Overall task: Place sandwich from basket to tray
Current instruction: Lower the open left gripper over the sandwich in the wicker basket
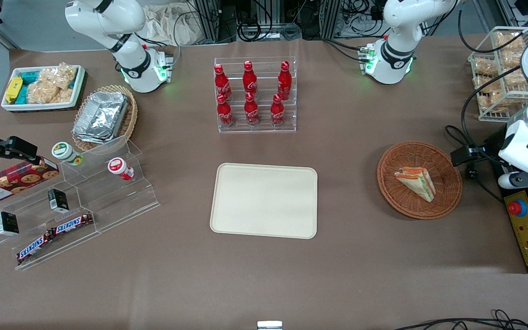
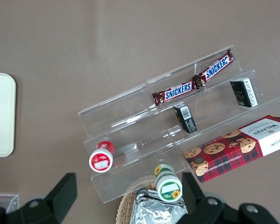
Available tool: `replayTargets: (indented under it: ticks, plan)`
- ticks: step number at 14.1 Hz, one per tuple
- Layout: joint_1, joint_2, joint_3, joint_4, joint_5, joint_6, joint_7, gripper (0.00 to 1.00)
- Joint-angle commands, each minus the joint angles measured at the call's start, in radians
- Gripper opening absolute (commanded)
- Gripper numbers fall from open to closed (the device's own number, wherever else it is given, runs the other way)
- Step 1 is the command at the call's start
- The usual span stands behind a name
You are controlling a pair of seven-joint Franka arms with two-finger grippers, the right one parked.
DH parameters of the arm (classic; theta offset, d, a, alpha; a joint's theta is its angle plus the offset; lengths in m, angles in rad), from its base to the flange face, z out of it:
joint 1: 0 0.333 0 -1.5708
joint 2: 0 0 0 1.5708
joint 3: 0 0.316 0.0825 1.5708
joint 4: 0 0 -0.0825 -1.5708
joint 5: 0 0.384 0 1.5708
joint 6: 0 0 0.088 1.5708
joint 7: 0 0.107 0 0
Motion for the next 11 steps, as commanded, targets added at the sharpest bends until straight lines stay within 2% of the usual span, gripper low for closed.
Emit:
replayTargets:
  ticks: [1, 4, 6, 11]
  plan:
    - [0.002, 0.011, -0.006, -0.035, 0.029, -0.01, -0.137, 0.99]
    - [-0.003, 0.011, -0.007, -0.095, 0.043, -0.001, -0.48, 0.99]
    - [-0.001, 0.016, -0.007, -0.152, 0.069, 0.038, -0.575, 0.99]
    - [0.003, -0.016, 0.021, -0.388, 0.069, 0.302, -0.727, 0.99]
